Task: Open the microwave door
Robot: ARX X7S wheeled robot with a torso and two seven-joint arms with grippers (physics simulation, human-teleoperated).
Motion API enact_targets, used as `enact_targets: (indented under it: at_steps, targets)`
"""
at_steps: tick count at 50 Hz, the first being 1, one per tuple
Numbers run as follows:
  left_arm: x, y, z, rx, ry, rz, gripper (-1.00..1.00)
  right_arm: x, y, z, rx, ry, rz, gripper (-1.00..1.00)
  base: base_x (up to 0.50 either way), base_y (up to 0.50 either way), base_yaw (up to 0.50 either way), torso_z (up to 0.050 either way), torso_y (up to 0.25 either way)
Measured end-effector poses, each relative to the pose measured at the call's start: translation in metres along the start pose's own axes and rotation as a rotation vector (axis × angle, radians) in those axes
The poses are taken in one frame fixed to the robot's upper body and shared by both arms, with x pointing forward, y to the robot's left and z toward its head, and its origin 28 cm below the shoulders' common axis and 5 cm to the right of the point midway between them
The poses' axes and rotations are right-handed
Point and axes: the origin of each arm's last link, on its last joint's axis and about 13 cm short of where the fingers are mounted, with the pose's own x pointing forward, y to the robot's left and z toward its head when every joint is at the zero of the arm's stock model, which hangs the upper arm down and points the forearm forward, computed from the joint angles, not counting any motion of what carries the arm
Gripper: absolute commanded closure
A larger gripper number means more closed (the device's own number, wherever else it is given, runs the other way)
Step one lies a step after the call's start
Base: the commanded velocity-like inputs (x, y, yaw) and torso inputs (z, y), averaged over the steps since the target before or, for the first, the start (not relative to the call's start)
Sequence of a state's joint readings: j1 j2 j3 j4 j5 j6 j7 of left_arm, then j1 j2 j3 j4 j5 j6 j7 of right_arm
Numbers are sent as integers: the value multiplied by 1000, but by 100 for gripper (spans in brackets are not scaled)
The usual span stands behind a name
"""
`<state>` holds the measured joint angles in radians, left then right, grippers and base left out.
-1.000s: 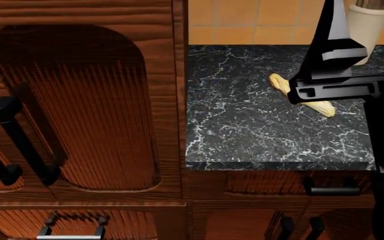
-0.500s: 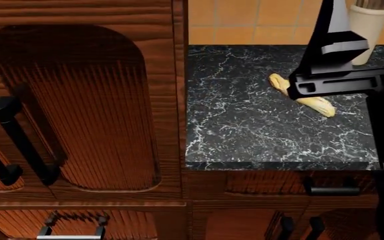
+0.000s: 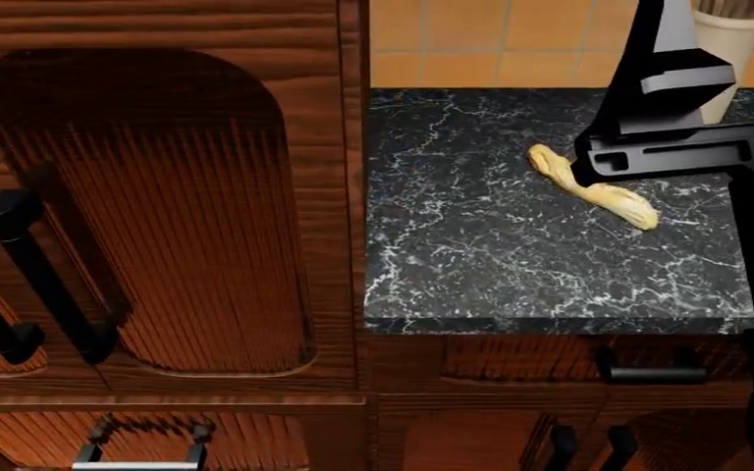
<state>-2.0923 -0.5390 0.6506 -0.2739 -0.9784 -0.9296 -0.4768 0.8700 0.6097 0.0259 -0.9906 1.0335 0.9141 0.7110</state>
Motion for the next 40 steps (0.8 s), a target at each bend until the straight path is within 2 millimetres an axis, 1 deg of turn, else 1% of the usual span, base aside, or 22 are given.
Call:
enact_targets:
  at_steps: [17, 28, 29, 40]
  targets:
    - [9, -3, -5, 24, 18, -1, -100, 1, -1, 2, 1, -4, -2, -100, 0, 0, 0, 0, 0]
    - [15, -2, -9, 43, 33, 11, -100, 1, -1, 3, 0, -6, -4, -100, 0, 0, 0, 0, 0]
    - [16, -2, -9, 44, 34, 13, 100, 1, -1, 3, 0, -6, -4, -100, 0, 0, 0, 0, 0]
    - [17, -1, -11, 36, 37, 8, 100, 0, -1, 4, 0, -7, -6, -100, 0, 0, 0, 0, 1]
